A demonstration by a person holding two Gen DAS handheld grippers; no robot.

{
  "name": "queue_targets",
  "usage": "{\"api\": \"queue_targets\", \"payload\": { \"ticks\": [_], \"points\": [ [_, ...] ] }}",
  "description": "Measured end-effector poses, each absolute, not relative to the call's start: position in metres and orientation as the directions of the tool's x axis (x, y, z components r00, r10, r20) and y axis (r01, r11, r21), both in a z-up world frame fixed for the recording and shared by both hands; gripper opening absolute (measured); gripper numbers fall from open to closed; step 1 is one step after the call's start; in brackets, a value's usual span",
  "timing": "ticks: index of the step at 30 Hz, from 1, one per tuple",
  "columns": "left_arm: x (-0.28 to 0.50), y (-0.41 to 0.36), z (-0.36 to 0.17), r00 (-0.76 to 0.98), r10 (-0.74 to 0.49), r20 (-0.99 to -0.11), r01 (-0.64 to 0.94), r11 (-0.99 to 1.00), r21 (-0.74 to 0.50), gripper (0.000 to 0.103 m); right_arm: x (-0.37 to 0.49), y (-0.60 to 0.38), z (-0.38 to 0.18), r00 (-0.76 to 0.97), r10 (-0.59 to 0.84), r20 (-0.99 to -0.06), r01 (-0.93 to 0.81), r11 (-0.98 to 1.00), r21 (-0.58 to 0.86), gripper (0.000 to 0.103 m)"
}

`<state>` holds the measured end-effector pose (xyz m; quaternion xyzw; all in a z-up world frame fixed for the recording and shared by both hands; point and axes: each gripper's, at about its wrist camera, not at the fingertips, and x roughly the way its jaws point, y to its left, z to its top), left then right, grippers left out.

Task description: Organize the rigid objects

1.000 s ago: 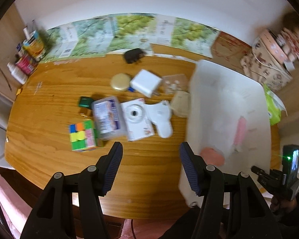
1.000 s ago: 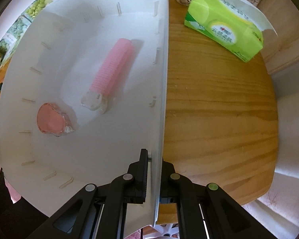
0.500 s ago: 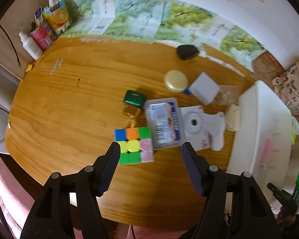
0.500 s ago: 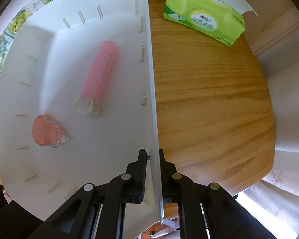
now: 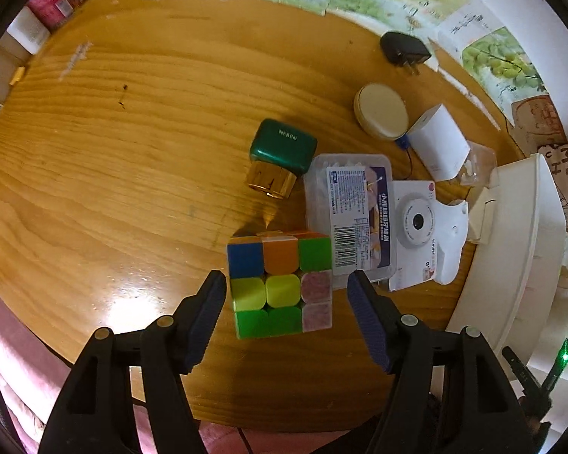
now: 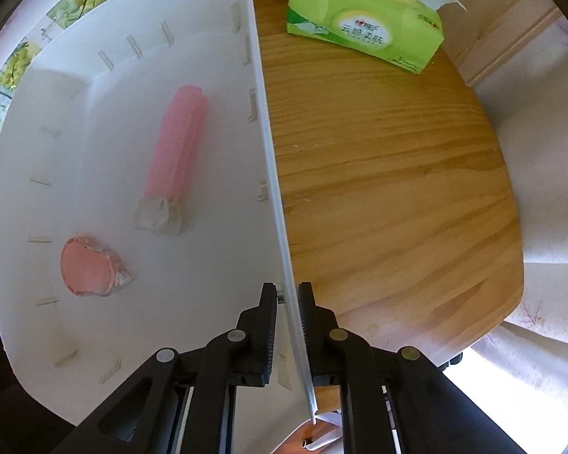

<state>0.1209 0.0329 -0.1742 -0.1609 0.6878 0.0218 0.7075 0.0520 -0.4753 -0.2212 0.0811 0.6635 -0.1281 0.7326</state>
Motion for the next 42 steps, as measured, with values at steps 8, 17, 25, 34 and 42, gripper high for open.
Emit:
{"api": "queue_targets", "payload": {
  "ticks": [8,17,25,34,42],
  "points": [
    [0.129,0.037,-0.186,0.007,-0.213,-0.977,-0.249,0.946,-0.208,0.068,0.045,-0.472,-0.216,0.089,-0.106,-0.990,0.353,0.933,-0.068,0.015],
    [0.131,0.036,-0.187,0.007,-0.229,-0.973,-0.243,0.944,-0.224,0.063,0.045,-0.463,-0.209,0.087,-0.117,-0.989,0.390,0.918,-0.075,0.016],
    [0.127,0.037,-0.188,-0.008,-0.226,-0.974,-0.220,0.951,-0.218,0.062,0.046,-0.464,-0.208,0.086,-0.119,-0.989,0.402,0.912,-0.075,0.016],
    [0.124,0.029,-0.183,-0.017,-0.206,-0.978,-0.201,0.959,-0.198,0.062,0.044,-0.464,-0.208,0.093,-0.113,-0.989,0.401,0.913,-0.067,0.016],
    [0.112,0.018,-0.160,-0.004,-0.162,-0.987,-0.228,0.961,-0.156,0.062,0.048,-0.460,-0.210,0.076,-0.110,-0.991,0.352,0.933,-0.076,0.016]
  ]
}}
